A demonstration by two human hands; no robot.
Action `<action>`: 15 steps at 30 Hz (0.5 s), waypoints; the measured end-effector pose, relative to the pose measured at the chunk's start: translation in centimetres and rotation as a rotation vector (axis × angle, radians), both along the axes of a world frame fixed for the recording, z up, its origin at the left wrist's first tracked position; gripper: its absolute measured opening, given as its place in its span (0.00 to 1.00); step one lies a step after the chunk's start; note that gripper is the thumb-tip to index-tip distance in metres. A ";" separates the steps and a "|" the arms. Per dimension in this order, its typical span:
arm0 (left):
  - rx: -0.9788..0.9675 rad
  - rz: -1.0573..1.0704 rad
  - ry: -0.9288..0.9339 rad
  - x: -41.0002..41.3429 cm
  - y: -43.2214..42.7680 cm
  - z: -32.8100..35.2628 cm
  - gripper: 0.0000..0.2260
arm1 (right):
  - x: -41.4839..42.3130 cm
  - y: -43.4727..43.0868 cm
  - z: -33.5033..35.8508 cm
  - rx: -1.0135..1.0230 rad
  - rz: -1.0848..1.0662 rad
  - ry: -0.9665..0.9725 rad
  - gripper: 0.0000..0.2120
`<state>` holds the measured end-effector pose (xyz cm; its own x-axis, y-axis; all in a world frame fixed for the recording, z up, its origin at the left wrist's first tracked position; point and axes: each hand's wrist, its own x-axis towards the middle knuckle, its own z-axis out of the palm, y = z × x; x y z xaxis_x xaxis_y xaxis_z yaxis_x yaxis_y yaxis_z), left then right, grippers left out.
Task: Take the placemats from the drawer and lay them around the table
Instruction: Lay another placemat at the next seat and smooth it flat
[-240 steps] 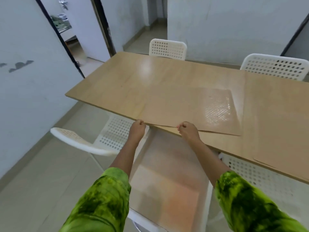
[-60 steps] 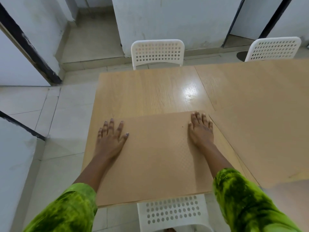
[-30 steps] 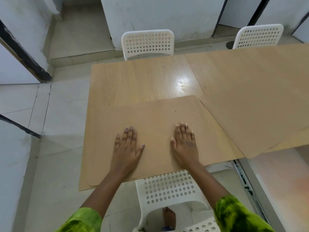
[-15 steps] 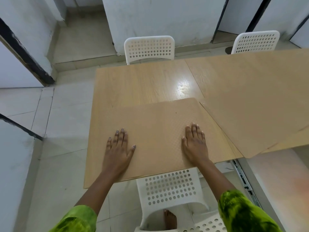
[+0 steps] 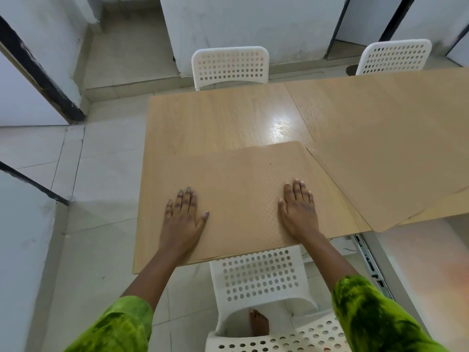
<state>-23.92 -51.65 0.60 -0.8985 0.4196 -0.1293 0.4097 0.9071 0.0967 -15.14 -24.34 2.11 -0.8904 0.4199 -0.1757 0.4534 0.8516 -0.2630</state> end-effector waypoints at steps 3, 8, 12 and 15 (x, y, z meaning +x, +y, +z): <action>0.013 0.006 -0.035 0.0 0.4 0.7 0.39 | 0.1 0.0 0.6 -0.056 -0.023 0.020 0.26; 0.247 -0.015 -0.110 0.0 3.8 3.5 0.27 | 0.6 -0.6 2.5 -0.215 -0.146 0.192 0.23; 0.434 -0.052 -0.191 0.9 7.7 5.8 0.22 | 1.9 -0.2 3.8 -0.355 -0.274 0.357 0.19; 0.494 -0.060 -0.214 1.6 10.2 7.1 0.19 | 2.8 1.1 4.3 -0.405 -0.347 0.385 0.19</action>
